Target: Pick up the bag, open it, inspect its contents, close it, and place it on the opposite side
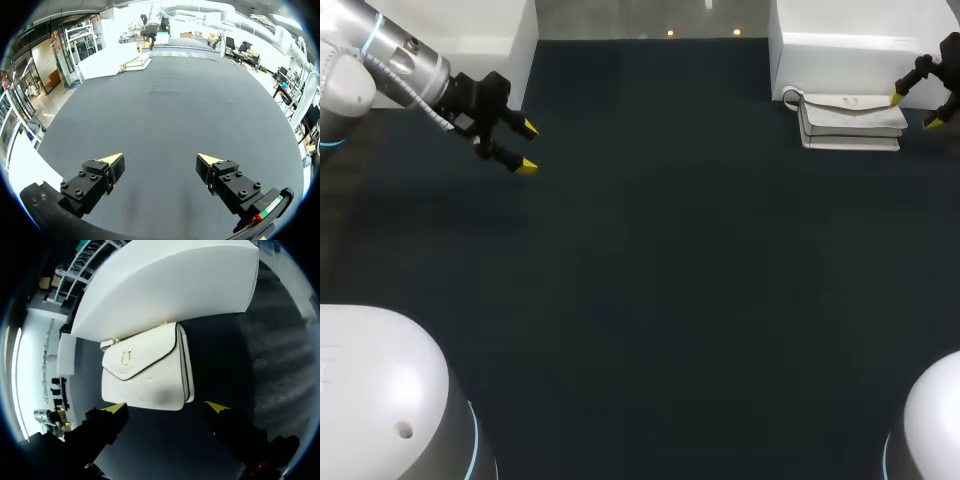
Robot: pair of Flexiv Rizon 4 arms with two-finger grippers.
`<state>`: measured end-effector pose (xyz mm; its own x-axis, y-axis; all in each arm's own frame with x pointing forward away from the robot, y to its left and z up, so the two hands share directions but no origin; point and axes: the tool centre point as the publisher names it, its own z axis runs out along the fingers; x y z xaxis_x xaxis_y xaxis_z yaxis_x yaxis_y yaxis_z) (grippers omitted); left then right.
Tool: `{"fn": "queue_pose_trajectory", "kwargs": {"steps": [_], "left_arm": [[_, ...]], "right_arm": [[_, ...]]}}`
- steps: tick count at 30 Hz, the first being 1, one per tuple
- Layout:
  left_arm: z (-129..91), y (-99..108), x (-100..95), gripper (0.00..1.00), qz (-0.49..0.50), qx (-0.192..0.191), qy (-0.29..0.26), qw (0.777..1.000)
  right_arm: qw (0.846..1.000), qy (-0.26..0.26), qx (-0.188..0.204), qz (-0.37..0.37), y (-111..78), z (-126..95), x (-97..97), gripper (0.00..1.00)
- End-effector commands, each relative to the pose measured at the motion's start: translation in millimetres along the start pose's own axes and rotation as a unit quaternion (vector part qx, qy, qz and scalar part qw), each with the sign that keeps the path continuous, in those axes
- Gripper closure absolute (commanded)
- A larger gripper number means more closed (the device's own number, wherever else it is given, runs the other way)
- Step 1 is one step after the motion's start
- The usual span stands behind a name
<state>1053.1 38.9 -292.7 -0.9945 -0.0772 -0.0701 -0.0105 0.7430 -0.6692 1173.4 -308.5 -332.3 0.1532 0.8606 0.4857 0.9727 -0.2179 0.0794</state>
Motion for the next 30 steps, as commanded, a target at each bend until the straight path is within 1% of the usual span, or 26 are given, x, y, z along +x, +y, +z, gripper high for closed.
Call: {"fn": "queue_pose_trajectory", "kwargs": {"steps": [1,3,5,6,7,9,10,12,15,18,20,24,30], "left_arm": [[1,1,-0.3,0.0,0.001,0.002,-0.001,1.0],[1,1,-0.3,0.0,0.001,0.002,-0.001,1.0],[1,1,-0.3,0.0,0.001,0.002,-0.001,1.0],[1,1,-0.3,0.0,0.001,0.002,-0.001,1.0],[1,1,-0.3,0.0,0.001,0.002,-0.001,1.0],[1,1,-0.3,0.0,0.001,0.002,-0.001,1.0],[1,1,-0.3,0.0,0.001,0.002,-0.001,1.0],[1,1,-0.3,0.0,0.001,0.002,-0.001,1.0],[1,1,-0.3,0.0,0.001,0.002,-0.001,1.0],[1,1,-0.3,0.0,0.001,0.002,-0.001,1.0],[1,1,-0.3,0.0,0.001,0.002,-0.001,1.0],[1,1,-0.3,0.0,0.001,0.002,-0.001,1.0],[1,1,-0.3,0.0,0.001,0.002,-0.001,1.0]], "right_arm": [[0.993,0.09,0.07,0.006,23.7,13,-14.6,0.04],[0.992,0.1,0.073,0.01,26.0,18,-16.3,0.05],[0.992,0.106,0.074,0.011,28.5,21,-16.6,0.13],[0.991,0.109,0.074,0.012,29.7,23,-16.3,0.19],[0.991,0.112,0.074,0.012,31.2,24,-16.1,0.22],[0.99,0.116,0.075,0.012,34.8,27,-16.2,0.28],[0.99,0.12,0.075,0.012,35.7,27,-15.7,0.29],[0.989,0.123,0.075,0.012,37.5,28,-15.1,0.36],[0.988,0.131,0.077,0.013,41.3,31,-15.6,0.43],[0.987,0.14,0.08,0.015,43.3,34,-15.7,0.46],[0.986,0.144,0.081,0.016,44.9,37,-16.3,0.5],[0.984,0.158,0.085,0.019,47.4,42,-16.3,0.52],[0.982,0.167,0.086,0.02,48.7,45,-14.8,0.58]]}}
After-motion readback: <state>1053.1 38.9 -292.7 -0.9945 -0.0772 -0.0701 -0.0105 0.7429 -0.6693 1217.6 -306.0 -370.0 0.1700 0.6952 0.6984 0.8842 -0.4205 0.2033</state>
